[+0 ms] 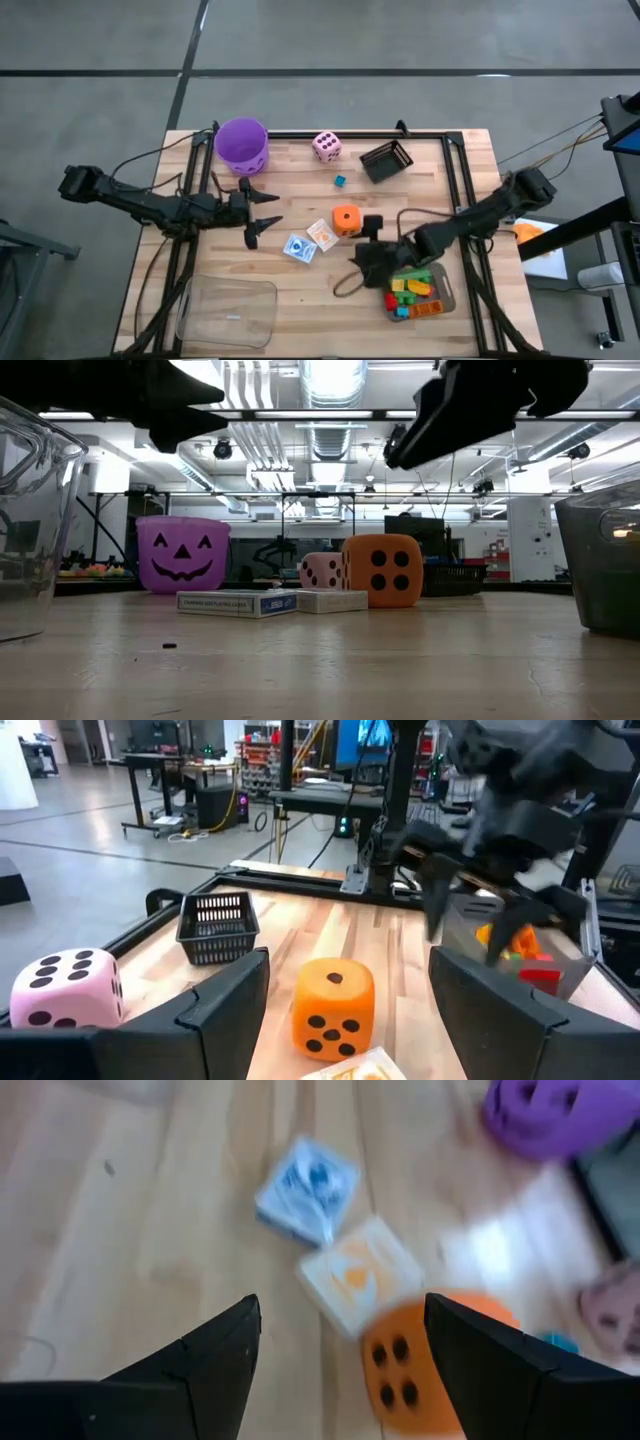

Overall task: Pick & Place Toys
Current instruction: Put the blue game piece into the black bin, then put the orange dice into the transparent bin

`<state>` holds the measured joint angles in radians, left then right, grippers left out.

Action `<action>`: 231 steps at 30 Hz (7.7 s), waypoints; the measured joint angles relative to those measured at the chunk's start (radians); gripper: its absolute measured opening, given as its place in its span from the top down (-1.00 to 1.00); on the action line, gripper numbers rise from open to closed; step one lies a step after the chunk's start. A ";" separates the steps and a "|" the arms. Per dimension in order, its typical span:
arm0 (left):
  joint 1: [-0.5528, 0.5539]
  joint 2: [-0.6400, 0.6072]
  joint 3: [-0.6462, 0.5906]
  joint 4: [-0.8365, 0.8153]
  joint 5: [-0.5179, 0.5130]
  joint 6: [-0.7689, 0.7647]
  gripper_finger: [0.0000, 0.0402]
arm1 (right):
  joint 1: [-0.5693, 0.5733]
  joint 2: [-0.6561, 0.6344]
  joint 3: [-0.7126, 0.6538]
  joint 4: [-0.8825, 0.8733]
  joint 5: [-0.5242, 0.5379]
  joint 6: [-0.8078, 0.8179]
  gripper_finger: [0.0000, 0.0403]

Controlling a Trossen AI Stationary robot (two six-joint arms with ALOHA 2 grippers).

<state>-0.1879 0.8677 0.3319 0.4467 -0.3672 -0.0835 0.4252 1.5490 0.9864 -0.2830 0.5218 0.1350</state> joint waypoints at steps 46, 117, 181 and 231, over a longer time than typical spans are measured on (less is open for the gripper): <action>0.000 0.001 -0.046 -0.070 0.000 -0.108 -0.39 | -0.715 0.273 0.502 -0.502 -0.527 -0.375 -0.95; 0.001 0.000 -0.065 -0.069 -0.076 -0.047 -0.39 | -0.784 0.314 0.308 0.333 -1.100 -0.299 0.44; -0.002 0.000 -0.159 0.028 -0.062 -0.048 -0.39 | 0.462 -0.120 -0.010 -0.653 -0.347 0.991 0.44; -0.002 0.000 -0.158 0.088 -0.059 -0.029 -0.39 | 0.193 0.140 0.109 0.114 0.279 -0.007 -0.56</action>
<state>-0.1898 0.8677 0.1734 0.5350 -0.4260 -0.1123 0.6180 1.6889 1.0958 -0.1689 0.8004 0.1283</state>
